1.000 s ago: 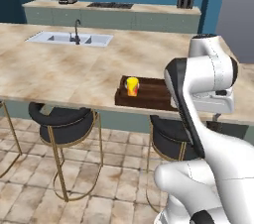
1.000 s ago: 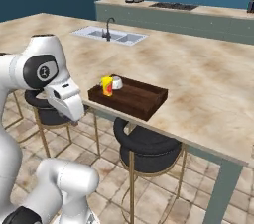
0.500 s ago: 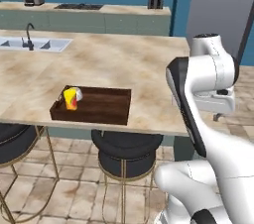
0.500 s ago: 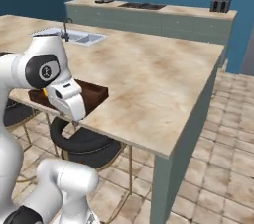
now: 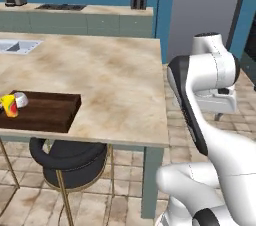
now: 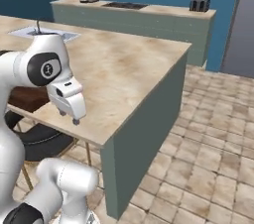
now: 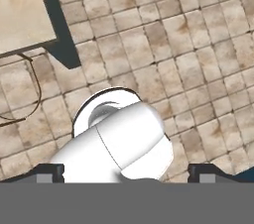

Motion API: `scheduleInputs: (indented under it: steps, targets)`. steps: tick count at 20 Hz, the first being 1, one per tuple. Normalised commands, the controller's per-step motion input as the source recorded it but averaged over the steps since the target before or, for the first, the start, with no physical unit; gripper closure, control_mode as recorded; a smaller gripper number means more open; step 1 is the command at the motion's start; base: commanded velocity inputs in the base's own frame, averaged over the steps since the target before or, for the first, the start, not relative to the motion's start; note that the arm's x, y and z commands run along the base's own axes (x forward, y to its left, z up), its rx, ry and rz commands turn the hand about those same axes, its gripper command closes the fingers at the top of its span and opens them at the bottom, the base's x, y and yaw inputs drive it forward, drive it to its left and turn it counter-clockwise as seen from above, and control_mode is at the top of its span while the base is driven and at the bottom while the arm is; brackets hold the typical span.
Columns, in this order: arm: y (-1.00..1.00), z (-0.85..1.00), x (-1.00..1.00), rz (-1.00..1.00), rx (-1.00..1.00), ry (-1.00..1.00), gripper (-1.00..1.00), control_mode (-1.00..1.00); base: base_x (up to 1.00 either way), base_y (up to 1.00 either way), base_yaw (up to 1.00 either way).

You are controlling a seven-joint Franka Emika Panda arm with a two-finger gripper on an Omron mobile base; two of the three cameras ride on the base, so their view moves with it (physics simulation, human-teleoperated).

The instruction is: There is a tray on the dining counter. Grab the cup, mug, and pitcher and place them on the tray. The pitcher may be placed next to the tray if it cannot fit the tray.

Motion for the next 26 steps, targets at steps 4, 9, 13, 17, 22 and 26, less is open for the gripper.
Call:
scheduleInputs:
  steps: [4, 9, 13, 17, 22, 26]
  targets:
    - [0.00, 0.00, 0.00, 0.00, 0.00, 0.00, -1.00, 1.00, 0.03, -1.00, -0.02]
    - [0.00, 0.00, 0.00, 0.00, 0.00, 0.00, -1.00, 1.00, 0.34, -1.00, -0.24]
    - [0.00, 0.00, 0.00, 0.00, 0.00, 0.00, -1.00, 1.00, 0.51, -1.00, -0.41]
    - [0.00, 0.00, 0.00, 0.00, 0.00, 0.00, -1.00, 1.00, 0.65, -0.89, -0.57]
    - [0.00, 0.00, 0.00, 0.00, 0.00, 0.00, -1.00, 1.00, 0.66, -0.61, -0.58]
    - [0.00, 0.00, 0.00, 0.00, 0.00, 0.00, -1.00, 1.00, 0.82, -0.10, -0.44]
